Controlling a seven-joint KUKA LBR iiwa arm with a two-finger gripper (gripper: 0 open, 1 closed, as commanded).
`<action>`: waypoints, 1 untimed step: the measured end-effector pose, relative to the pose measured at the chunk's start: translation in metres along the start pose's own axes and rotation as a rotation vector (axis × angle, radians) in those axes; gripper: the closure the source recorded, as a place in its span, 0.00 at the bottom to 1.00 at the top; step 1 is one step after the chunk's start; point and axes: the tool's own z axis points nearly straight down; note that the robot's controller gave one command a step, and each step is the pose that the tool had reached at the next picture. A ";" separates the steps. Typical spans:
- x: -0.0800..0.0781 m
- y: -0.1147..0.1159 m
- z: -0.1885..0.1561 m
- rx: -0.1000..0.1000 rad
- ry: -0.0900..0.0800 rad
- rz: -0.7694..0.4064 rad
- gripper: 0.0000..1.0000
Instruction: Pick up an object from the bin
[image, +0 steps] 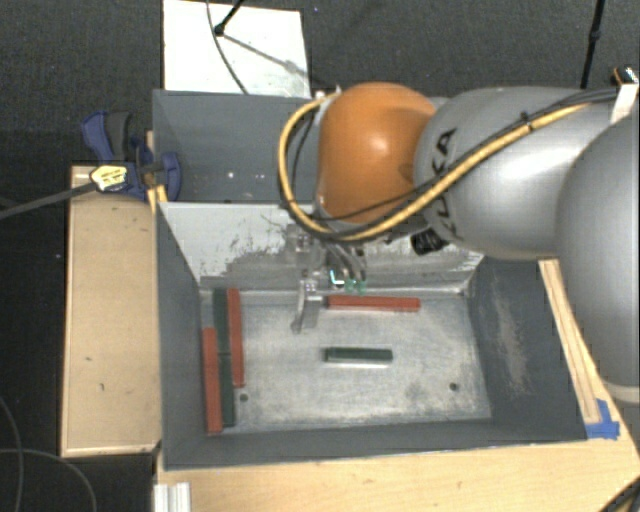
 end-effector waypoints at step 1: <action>0.025 -0.103 0.088 0.003 -0.001 -0.286 0.00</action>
Offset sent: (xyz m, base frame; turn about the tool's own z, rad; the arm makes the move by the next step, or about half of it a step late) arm -0.0245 -0.0999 -0.0856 -0.2905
